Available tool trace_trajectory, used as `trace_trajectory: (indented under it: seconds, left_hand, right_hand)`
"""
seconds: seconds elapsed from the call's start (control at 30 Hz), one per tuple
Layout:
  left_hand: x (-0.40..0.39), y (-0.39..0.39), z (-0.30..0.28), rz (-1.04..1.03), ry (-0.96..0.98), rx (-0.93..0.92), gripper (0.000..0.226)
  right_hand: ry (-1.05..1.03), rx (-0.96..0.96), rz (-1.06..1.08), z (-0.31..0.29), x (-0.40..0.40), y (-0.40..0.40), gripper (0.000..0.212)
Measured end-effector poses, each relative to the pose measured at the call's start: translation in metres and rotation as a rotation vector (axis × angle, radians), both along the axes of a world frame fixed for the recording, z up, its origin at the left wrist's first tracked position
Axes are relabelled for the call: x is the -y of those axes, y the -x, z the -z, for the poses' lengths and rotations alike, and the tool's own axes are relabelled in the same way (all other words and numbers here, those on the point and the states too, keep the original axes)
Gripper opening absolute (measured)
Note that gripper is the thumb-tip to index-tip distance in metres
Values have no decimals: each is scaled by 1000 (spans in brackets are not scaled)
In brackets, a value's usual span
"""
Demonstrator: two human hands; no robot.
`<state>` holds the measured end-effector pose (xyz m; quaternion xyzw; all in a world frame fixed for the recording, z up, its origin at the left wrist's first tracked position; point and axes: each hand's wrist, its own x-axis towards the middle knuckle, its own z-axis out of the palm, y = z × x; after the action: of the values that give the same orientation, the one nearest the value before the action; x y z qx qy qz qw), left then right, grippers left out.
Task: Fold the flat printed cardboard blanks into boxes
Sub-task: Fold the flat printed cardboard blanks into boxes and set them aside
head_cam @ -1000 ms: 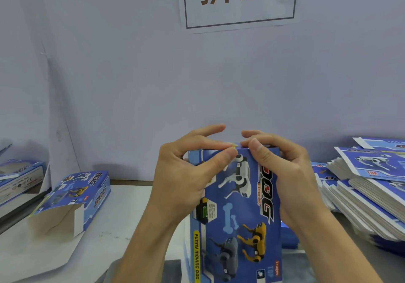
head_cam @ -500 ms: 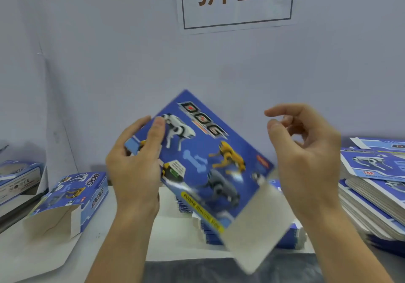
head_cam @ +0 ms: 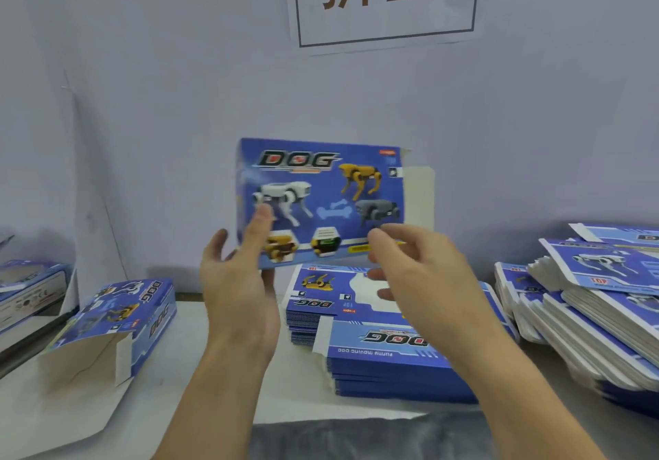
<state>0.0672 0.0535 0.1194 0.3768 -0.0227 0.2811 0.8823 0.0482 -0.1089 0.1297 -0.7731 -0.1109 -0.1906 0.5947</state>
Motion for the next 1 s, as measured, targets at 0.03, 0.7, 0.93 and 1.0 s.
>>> trace_trajectory:
  seconds: [0.03, 0.7, 0.93, 1.0]
  left_hand:
    - [3, 0, 1, 57, -62, 42, 75]
    - [17, 5, 32, 657, -935, -314, 45]
    - [3, 4, 17, 386, -769, -237, 96]
    - [-3, 3, 11, 200, -742, -129, 93]
  right_hand:
    - [-81, -55, -24, 1, 4, -4, 23]
    - [-887, 116, -124, 28, 38, -31, 93]
    - [-621, 118, -85, 32, 50, -34, 98]
    - [-421, 116, -126, 31, 50, -31, 104]
